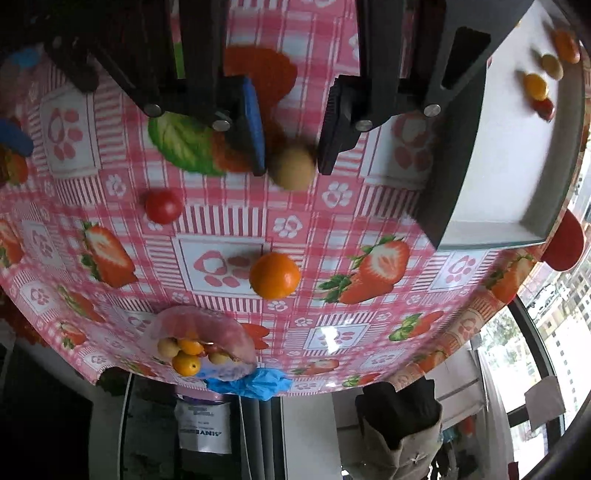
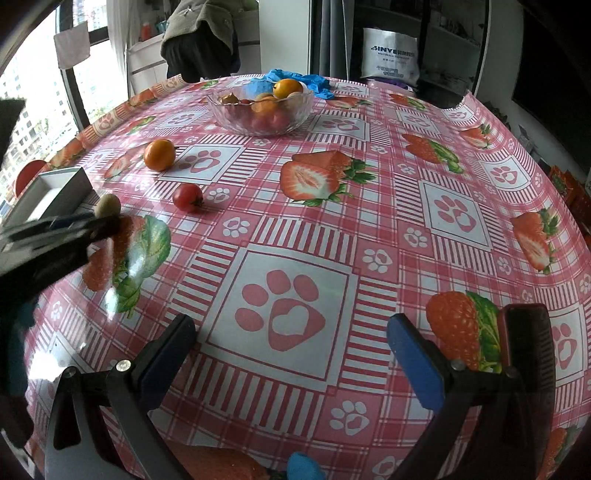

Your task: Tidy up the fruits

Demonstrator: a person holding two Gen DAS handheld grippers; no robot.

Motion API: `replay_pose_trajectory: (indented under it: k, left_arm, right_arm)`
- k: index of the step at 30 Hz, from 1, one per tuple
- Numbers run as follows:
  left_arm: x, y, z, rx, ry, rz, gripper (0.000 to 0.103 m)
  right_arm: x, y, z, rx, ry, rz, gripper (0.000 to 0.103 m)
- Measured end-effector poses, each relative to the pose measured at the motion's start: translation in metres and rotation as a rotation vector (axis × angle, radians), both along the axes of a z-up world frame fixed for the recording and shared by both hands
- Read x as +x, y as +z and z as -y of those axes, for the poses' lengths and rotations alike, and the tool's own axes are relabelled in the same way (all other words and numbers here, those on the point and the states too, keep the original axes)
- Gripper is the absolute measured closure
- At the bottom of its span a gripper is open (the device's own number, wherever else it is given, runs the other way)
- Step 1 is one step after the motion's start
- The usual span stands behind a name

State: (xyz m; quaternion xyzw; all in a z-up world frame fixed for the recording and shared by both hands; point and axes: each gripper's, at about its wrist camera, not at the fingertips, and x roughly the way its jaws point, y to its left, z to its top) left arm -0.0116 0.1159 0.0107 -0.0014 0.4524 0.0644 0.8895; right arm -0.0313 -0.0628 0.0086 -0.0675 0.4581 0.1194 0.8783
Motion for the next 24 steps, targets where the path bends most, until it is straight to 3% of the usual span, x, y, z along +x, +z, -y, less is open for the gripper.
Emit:
replay_pose_trajectory:
  k: [9, 17, 24]
  left_arm:
    - [-0.054, -0.001, -0.022, -0.045, 0.049, 0.017, 0.072]
    - [-0.058, -0.002, -0.024, -0.042, 0.051, 0.025, 0.072]
    - [-0.058, -0.002, -0.024, -0.042, 0.047, 0.026, 0.072]
  right_arm:
    - [0.000, 0.000, 0.000, -0.001, 0.001, 0.000, 0.000]
    - [0.001, 0.000, 0.000, -0.002, -0.005, -0.003, 0.000]
    - [0.014, 0.002, -0.013, -0.012, -0.008, -0.067, 0.000]
